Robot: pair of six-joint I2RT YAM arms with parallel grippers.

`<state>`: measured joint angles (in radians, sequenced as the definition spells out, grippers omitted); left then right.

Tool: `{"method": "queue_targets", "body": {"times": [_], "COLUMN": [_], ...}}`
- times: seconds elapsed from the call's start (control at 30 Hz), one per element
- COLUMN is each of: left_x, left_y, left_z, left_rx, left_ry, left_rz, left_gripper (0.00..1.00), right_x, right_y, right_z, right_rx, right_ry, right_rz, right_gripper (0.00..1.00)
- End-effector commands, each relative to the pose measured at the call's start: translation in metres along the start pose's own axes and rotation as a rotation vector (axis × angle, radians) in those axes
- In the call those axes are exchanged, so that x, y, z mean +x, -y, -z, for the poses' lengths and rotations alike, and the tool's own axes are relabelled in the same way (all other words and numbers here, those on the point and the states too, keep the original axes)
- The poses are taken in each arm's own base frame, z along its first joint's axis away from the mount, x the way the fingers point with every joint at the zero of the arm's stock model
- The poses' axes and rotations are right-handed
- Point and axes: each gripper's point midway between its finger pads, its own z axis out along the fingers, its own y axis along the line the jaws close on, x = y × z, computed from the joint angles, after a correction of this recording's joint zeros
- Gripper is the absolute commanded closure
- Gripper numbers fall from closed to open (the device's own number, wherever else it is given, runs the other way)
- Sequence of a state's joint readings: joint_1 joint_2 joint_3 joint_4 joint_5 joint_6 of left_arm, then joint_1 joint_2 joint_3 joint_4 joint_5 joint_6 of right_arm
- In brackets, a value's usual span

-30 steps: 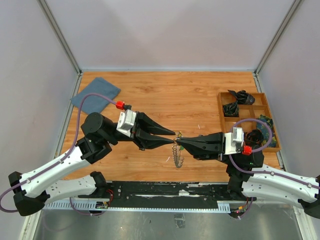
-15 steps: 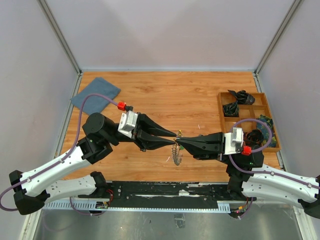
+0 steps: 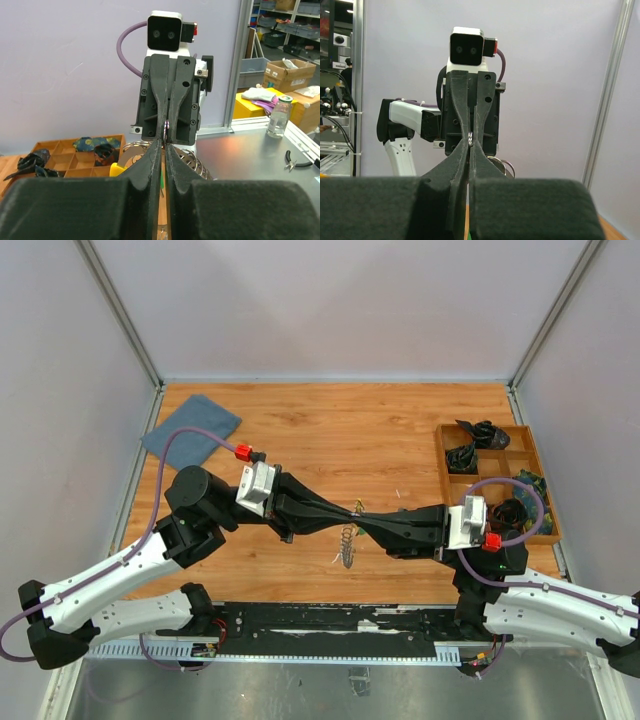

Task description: Put the keys on the keyring

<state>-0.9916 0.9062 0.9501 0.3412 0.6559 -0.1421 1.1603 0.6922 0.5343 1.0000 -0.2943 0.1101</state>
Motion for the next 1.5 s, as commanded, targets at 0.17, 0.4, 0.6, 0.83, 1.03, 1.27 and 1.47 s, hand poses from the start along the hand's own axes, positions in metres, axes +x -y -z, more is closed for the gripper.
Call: {"method": "queue_targets", "body": {"times": [0.17, 0.4, 0.6, 0.83, 1.03, 1.27, 1.47], "left_x": [-0.021, -0.012, -0.006, 0.009, 0.024, 0.037, 0.039], "left_y": [0.005, -0.006, -0.012, -0.023, -0.031, -0.036, -0.035], "left_z": [-0.002, 0.004, 0.007, 0.011, 0.016, 0.020, 0.021], "left_rx": [0.013, -0.064, -0.105, -0.143, -0.163, -0.165, -0.156], "left_ry": [0.049, -0.026, -0.073, -0.195, -0.328, -0.431, -0.442], "left_rz": [-0.027, -0.025, -0.026, -0.038, -0.051, -0.062, -0.066], "left_gripper": [1.00, 0.99, 1.00, 1.00, 0.99, 1.00, 0.99], "right_x": [-0.014, -0.009, -0.005, 0.014, 0.027, 0.041, 0.046], "right_y": [0.009, 0.014, 0.016, 0.026, 0.032, 0.022, 0.029], "right_z": [-0.002, 0.010, 0.024, 0.045, 0.064, 0.062, 0.055], "right_rx": [0.029, 0.046, 0.039, 0.044, 0.062, 0.022, 0.048], "right_ry": [0.014, -0.103, -0.224, -0.564, -0.792, -0.865, -0.839], "right_rz": [0.062, 0.148, 0.215, 0.242, 0.208, 0.130, 0.149], "right_gripper": [0.96, 0.82, 0.72, 0.63, 0.61, 0.61, 0.62]}}
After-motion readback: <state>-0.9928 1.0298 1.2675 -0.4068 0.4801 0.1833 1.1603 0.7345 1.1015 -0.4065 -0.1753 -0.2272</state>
